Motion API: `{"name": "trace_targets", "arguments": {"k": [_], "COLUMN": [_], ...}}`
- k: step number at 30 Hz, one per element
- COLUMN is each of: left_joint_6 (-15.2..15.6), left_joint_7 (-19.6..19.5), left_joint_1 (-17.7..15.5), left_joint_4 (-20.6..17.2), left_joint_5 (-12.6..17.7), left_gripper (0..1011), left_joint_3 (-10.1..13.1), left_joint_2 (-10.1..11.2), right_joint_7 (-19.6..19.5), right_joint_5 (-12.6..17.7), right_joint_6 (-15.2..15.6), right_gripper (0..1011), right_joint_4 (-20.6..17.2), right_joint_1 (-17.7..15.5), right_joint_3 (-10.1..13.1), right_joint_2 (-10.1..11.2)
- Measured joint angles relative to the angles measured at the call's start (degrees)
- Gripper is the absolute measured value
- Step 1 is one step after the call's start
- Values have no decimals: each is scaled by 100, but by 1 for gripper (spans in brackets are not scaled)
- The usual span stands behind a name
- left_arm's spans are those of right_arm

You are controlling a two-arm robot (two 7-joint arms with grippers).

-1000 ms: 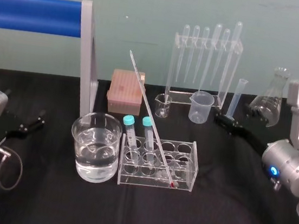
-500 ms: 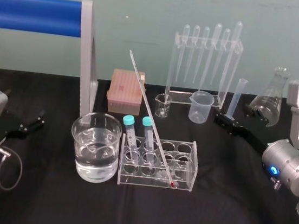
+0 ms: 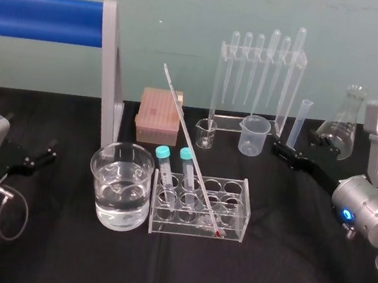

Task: Hold the thermometer with one hand and immerse one end into the beaker, then reinsert it into the test tube rack.

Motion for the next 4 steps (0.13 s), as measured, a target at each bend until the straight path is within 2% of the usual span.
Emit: {"name": "trace_targets", "arguments": {"k": [4], "left_joint_6": [0], "left_joint_7": [0], "left_joint_1": [0], "left_joint_4": [0], "left_joint_5": [0], "left_gripper": [1008], "left_joint_3": [0], "left_joint_2": [0], "right_joint_7": [2], "right_joint_5": [2], "right_joint_6": [-3], "right_gripper": [1002], "right_joint_4": [-2], "right_joint_1": [2], "right_joint_3": [0], "right_joint_2": [0]}}
